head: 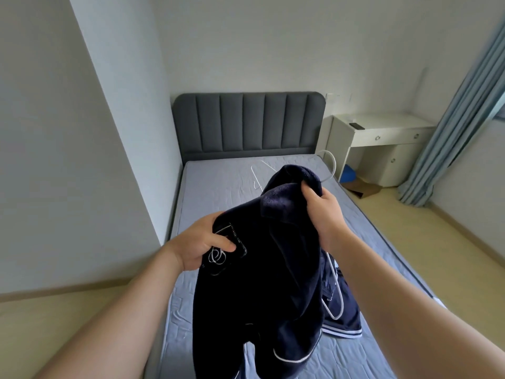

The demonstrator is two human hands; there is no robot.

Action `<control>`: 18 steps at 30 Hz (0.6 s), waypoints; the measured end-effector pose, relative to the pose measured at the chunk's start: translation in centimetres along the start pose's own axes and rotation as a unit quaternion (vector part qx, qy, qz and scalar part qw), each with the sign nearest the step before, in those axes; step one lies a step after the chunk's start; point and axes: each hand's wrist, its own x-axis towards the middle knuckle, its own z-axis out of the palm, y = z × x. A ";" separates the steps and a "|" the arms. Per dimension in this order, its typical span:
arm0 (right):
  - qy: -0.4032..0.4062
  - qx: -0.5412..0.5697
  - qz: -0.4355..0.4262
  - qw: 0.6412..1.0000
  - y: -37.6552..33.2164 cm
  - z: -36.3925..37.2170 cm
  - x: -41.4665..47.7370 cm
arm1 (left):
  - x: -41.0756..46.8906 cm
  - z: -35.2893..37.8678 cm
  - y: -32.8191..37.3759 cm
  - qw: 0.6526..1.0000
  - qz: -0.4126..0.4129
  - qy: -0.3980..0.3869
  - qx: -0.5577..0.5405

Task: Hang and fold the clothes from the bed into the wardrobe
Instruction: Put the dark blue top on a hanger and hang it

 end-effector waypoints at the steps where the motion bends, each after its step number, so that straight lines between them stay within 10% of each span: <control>1: 0.002 -0.001 0.005 1.000 0.1 -0.2 0.0 | 0.1 0.1 0.2 1.000 0.001 -0.010 -0.022; 9: 0.003 0.018 0.025 1.000 0.1 -1.3 0.1 | 1.7 0.9 1.0 0.994 -0.015 0.038 -0.097; 15: -0.049 0.100 0.025 0.993 -0.6 -1.7 -0.1 | 1.8 1.5 1.2 0.985 -0.082 -0.142 0.045; 18: -0.081 0.098 0.016 0.992 -0.5 -1.7 -0.3 | 3.2 3.1 1.3 0.994 -0.075 -0.009 0.078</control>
